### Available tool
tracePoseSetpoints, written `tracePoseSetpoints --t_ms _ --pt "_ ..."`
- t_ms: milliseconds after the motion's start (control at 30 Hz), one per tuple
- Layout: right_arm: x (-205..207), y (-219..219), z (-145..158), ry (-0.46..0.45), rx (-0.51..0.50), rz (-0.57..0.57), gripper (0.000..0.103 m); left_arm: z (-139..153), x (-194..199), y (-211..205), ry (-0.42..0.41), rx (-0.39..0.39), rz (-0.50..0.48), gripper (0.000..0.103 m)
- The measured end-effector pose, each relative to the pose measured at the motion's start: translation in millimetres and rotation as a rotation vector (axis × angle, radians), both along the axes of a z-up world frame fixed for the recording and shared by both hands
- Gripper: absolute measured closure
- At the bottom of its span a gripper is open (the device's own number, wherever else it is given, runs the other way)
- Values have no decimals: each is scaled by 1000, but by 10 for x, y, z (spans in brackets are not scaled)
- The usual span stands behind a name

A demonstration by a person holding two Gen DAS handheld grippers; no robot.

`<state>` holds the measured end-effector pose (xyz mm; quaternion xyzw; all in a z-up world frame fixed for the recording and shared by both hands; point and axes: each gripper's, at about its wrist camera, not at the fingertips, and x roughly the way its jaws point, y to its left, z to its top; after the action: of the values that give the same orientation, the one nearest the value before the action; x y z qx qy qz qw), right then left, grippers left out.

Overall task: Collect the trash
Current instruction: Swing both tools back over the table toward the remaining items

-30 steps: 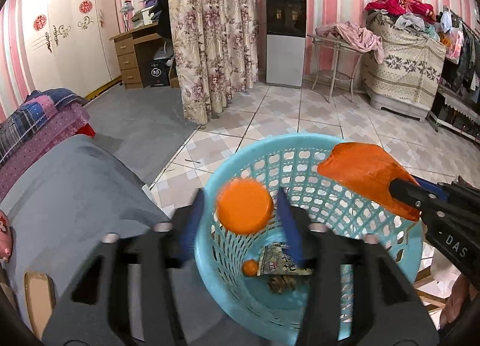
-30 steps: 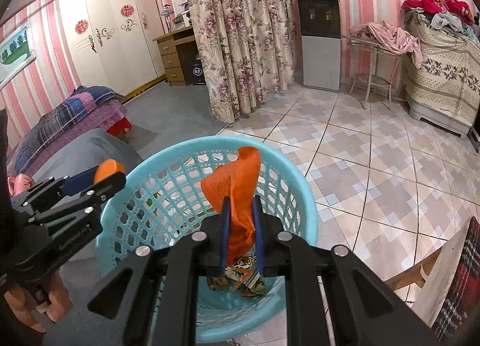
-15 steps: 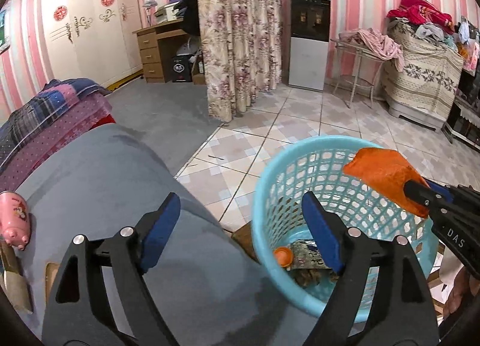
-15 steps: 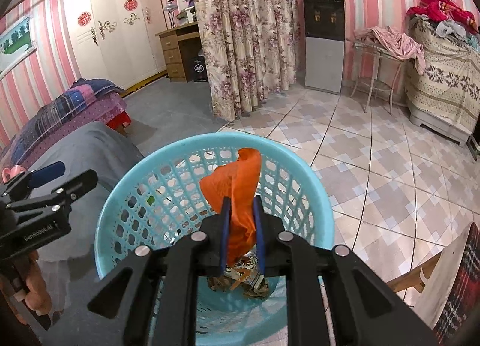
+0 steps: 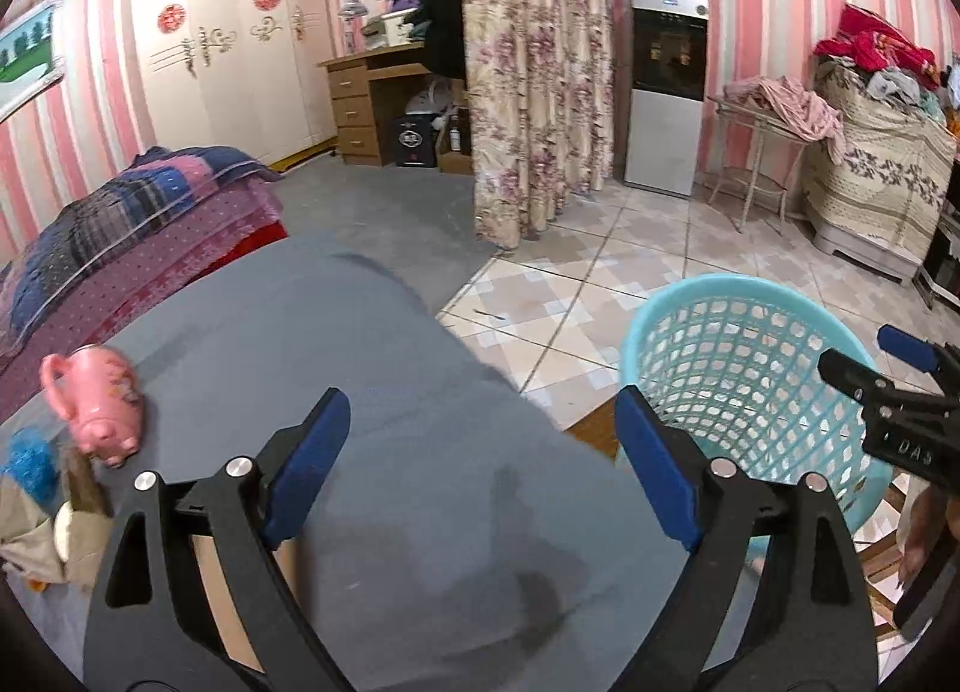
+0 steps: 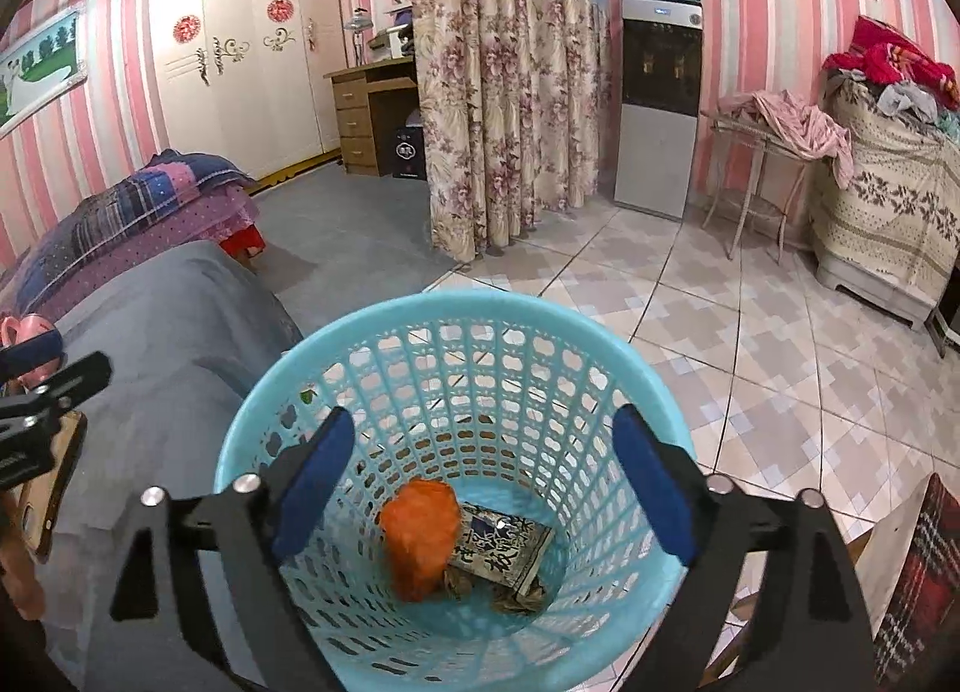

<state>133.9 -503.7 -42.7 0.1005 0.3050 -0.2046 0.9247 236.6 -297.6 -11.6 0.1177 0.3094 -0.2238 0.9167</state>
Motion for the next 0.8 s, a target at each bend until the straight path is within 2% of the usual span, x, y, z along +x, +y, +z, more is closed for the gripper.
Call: tracePoseSetpoints --t_ms 100,300,567,800 --pt "26 78 32 -1 -9 12 12 49 -54 236 -10 -3 37 9" --pt "83 268 61 10 -46 38 12 41 -133 742 9 -17 110 8" --pt "135 619 86 -7 -46 101 12 -37 -222 1515 56 -51 221 7" --pt "211 1062 50 9 -71 182 12 -43 -343 2203 30 -18 324 6"
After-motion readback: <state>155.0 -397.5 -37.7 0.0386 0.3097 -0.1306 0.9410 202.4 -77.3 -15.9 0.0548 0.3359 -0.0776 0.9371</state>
